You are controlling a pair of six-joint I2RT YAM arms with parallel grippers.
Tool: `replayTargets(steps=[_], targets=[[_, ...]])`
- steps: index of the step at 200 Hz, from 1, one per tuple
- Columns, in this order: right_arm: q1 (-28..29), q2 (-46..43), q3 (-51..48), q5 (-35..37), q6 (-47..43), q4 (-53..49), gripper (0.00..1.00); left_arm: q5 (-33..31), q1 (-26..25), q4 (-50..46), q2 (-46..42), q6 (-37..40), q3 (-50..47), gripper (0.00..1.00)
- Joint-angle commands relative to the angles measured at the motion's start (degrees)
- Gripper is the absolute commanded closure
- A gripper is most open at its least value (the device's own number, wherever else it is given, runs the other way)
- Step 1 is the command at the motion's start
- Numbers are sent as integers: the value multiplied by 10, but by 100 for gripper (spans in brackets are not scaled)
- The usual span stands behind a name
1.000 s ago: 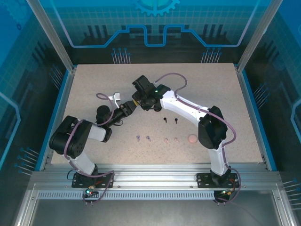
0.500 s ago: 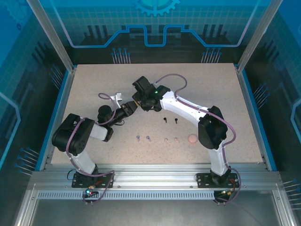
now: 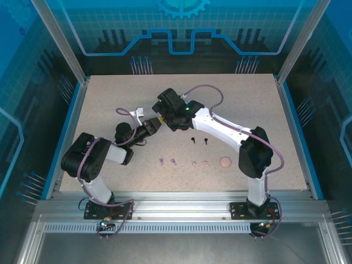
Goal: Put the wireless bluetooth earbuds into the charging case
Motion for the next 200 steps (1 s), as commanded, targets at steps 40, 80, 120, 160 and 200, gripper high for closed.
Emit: replayTargets(steps=[40,80,120,160,200], targets=[[-15,-160,-84,61,-243,0,11,25,-3,-162,-151,34,22,99],[-37,-253,-210,63,-415,84,10,39,-3,-465,-286,163,96,100],[-86,-342,-361,-77,-579,290,11,59,-3,-626,-326,245,157,100],[-145,-361,-406,-273,-637,376,12,108,-2,-670,-306,276,186,100],[-147,-303,-366,-346,-643,372,17,145,-3,-666,-289,283,194,100]])
